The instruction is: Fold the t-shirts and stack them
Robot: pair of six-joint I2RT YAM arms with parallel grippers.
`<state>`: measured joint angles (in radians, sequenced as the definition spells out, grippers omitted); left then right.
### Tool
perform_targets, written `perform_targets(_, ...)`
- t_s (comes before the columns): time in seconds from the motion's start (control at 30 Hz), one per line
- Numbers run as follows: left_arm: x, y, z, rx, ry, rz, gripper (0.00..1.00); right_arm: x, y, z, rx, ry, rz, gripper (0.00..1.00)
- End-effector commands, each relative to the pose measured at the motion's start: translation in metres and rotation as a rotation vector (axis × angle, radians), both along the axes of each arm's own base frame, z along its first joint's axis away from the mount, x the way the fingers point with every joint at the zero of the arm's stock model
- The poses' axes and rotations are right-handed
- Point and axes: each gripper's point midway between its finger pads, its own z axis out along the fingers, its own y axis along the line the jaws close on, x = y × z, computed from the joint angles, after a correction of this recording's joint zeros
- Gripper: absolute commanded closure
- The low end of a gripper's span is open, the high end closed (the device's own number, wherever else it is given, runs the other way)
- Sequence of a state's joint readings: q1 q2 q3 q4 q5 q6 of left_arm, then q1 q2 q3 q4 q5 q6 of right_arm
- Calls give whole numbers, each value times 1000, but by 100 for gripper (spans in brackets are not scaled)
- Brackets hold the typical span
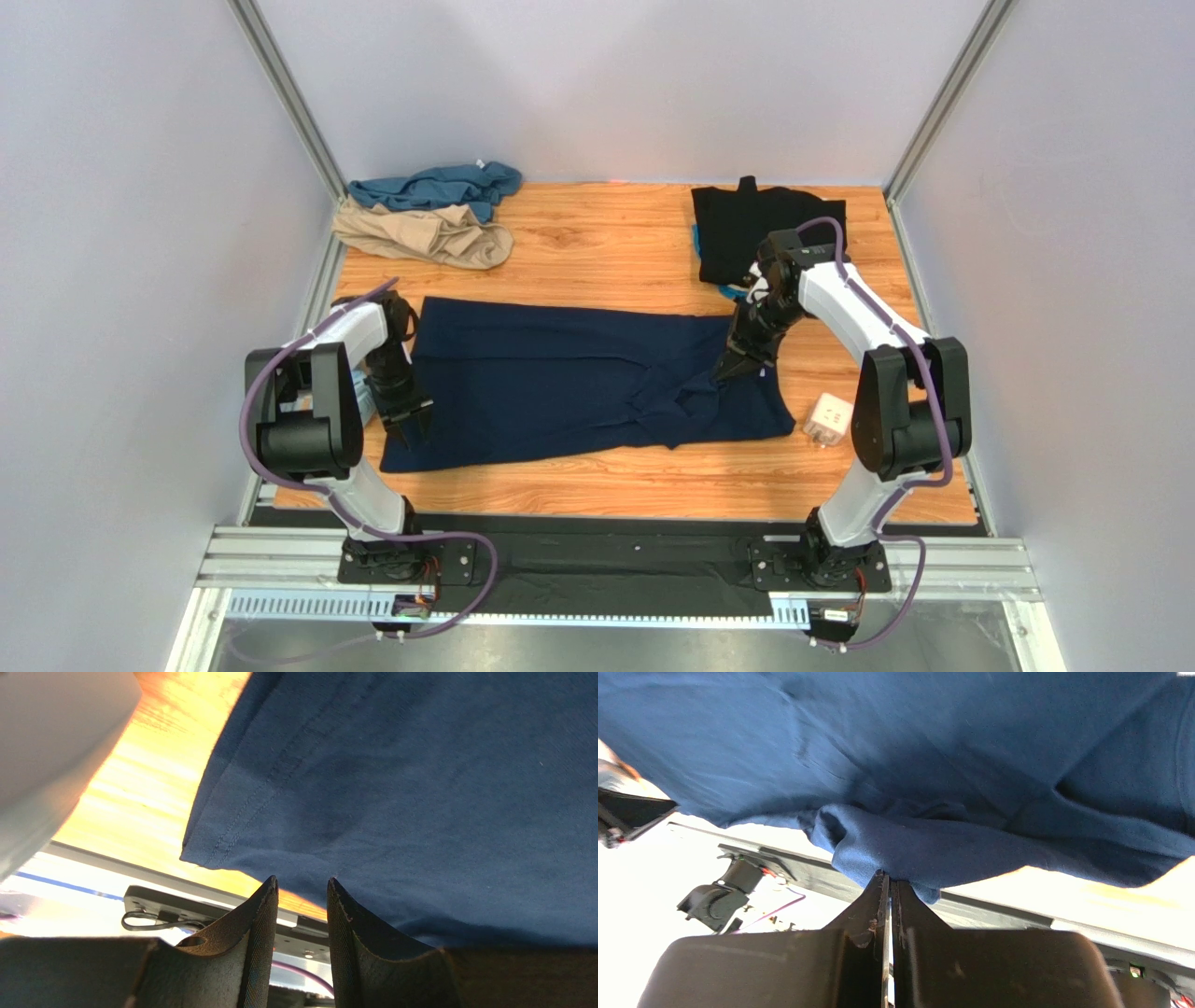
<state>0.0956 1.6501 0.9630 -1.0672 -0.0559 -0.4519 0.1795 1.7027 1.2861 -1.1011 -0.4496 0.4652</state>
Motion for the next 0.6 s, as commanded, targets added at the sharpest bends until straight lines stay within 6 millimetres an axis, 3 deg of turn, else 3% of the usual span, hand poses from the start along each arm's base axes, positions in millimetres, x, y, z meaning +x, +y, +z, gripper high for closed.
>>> perform_targets(0.0,4,3,4,-21,12,28,61,24,10,14,58,-58,14,100)
perform_targets(0.33,1,1,6,-47,14,38,61,48,9,10,52,-55,-21,100)
perform_targets(0.57,-5,-1,2,-59,58,31,61,71,5,21,64,-92,-58,100)
